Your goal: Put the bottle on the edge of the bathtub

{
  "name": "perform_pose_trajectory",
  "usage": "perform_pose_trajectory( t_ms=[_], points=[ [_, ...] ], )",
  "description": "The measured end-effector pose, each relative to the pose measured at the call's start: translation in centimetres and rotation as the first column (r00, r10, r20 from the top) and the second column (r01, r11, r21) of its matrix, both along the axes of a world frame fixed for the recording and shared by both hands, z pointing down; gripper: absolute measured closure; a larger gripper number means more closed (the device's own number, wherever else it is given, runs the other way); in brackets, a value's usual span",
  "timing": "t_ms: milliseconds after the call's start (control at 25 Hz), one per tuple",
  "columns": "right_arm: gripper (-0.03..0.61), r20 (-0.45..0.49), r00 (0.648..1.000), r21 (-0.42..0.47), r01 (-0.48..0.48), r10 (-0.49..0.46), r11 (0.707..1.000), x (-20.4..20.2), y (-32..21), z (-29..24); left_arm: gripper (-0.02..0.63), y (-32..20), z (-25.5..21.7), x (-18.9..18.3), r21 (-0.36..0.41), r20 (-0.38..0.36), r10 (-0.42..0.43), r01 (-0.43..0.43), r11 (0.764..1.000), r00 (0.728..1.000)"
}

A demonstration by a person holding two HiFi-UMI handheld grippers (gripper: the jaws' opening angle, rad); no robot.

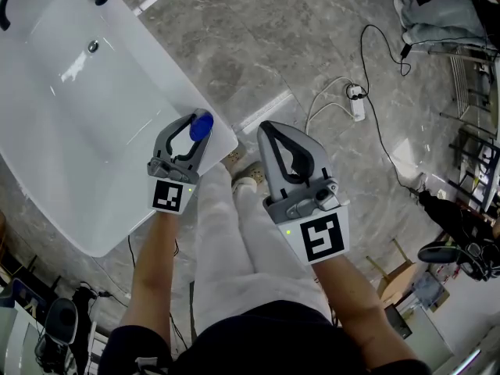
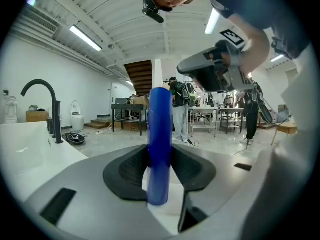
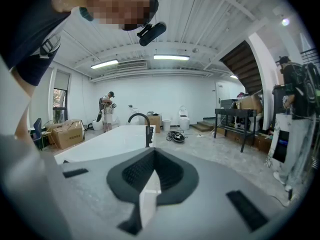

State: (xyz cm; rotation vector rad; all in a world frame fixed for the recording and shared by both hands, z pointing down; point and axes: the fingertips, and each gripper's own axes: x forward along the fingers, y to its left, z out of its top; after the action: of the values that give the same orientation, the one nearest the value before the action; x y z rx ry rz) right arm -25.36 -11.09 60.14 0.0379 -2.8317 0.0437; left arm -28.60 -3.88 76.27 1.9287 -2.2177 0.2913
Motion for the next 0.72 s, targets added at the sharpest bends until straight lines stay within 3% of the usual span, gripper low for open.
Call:
perform_pose_trajectory(
  t_ms=[280, 560, 720],
  points=[
    [0.578, 0.003, 1.0, -0.003, -0.007, 0.007, 1.0, 0.4, -0.6, -0.1, 0.454, -0.3, 1.2, 0.1, -0.037, -0.017, -0.016, 0.015, 0.999, 1.0],
    [0.578, 0.005, 1.0, -0.003, -0.016, 0.016, 1.0, 1.6, -1.5, -0.7, 0.343, -1.3, 1.2, 1.6, -0.05, -0.044, 0.025, -0.027, 0.998, 0.999],
    [0.578, 0.016, 1.0, 0.001, -0.02, 0.02, 1.0, 1.4, -1.3, -1.0, 0.333, -1.3, -0.5, 1.2, -0.013, -0.033, 0.019, -0.019, 1.0, 0.999]
  ],
)
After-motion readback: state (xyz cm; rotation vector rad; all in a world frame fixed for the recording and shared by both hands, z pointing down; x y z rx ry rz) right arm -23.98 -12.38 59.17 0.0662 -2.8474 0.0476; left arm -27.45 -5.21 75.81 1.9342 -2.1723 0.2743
